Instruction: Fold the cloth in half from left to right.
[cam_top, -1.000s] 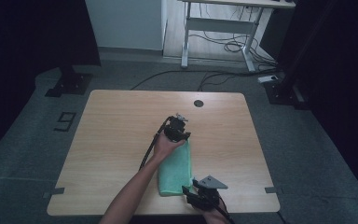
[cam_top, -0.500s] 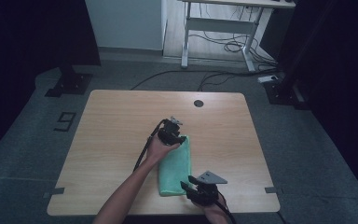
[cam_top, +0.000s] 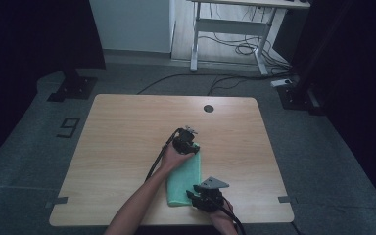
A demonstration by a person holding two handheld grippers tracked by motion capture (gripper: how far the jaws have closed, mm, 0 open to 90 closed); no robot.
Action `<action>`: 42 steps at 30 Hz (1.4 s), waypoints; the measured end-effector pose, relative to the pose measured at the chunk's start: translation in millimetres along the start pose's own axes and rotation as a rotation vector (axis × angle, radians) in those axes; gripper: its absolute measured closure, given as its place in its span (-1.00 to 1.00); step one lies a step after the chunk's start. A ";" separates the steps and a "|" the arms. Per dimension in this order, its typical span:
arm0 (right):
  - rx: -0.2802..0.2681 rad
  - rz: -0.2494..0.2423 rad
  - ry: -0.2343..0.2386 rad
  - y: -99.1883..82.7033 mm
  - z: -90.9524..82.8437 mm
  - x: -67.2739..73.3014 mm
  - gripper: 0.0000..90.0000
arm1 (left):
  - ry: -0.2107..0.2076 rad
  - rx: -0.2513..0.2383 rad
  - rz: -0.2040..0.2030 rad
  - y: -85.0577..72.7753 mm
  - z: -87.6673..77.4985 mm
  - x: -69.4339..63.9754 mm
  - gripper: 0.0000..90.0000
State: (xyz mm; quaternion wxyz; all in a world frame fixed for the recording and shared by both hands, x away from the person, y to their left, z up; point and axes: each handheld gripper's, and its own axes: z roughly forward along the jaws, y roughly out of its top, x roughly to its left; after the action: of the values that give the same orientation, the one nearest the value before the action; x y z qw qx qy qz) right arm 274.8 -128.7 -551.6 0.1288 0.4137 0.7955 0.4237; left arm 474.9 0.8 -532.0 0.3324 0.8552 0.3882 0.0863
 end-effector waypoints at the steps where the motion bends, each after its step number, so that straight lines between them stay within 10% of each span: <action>1: -0.001 -0.005 0.001 -1.0 -0.8 0.2 0.35 | 0.006 -0.011 -0.003 1.0 1.6 -0.5 0.32; 12: -0.009 0.002 0.009 -2.9 -0.9 -1.0 0.35 | 0.027 -0.021 0.000 5.2 2.7 -7.4 0.25; 23: -0.009 0.001 0.016 -2.7 -0.8 -2.3 0.36 | 0.025 -0.060 0.040 -11.3 -48.6 -6.1 0.24; 32: -0.014 0.007 0.014 -3.9 -1.3 -1.6 0.35 | 0.041 0.035 0.001 -32.5 -34.5 9.1 0.25; 42: -0.006 -0.042 0.023 -21.3 -24.0 5.4 0.39 | 0.041 0.033 -0.005 -34.7 -31.8 10.3 0.26</action>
State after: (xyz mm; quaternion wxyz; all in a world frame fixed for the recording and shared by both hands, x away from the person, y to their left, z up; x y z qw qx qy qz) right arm 246.3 -144.5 -552.8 0.1295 0.3917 0.8041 0.4280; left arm 448.0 40.8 -530.9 0.3104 0.8576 0.3986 0.0965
